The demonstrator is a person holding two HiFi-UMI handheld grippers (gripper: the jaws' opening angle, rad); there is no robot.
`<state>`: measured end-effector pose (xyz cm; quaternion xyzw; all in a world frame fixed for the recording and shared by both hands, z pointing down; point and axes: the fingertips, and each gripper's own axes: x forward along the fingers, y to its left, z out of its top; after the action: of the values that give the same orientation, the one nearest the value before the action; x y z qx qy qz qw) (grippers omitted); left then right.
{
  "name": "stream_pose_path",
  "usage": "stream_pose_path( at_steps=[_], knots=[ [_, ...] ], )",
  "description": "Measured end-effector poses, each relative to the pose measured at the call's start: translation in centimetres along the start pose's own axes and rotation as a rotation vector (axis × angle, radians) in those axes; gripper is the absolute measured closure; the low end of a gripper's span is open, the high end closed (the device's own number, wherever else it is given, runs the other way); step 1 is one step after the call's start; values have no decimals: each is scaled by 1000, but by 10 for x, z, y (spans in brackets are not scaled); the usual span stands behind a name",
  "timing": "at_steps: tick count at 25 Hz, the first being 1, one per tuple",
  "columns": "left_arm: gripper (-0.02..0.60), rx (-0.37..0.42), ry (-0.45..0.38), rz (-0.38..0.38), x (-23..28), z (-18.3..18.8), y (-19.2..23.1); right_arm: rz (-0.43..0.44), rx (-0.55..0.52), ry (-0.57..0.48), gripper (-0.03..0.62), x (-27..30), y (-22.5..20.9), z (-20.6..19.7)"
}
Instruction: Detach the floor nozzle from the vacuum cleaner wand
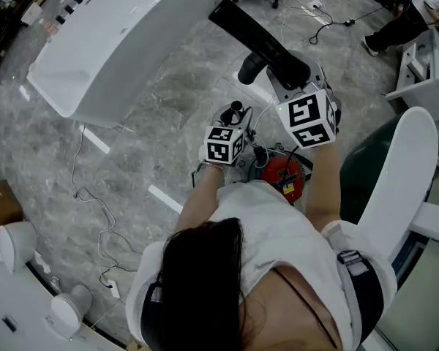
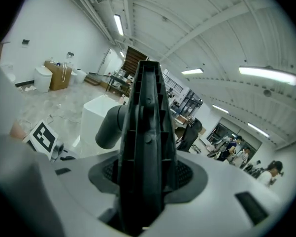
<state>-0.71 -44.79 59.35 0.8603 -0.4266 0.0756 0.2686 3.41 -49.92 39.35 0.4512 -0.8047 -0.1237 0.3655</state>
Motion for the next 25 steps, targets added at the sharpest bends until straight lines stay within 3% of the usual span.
stream_pose_path(
  at_steps=[10,16,25],
  knots=[
    [422,-22,-16,13,-2,-1,0,-25,221,-68,382,-12,-1,-14],
    [422,-36,-28,23,-4,1,1,-96,547,-113,382,-12,-9,-34],
    [422,-22,-38,14,-3,0,1,-144,827,-85,382,-13,3,-82]
  ],
)
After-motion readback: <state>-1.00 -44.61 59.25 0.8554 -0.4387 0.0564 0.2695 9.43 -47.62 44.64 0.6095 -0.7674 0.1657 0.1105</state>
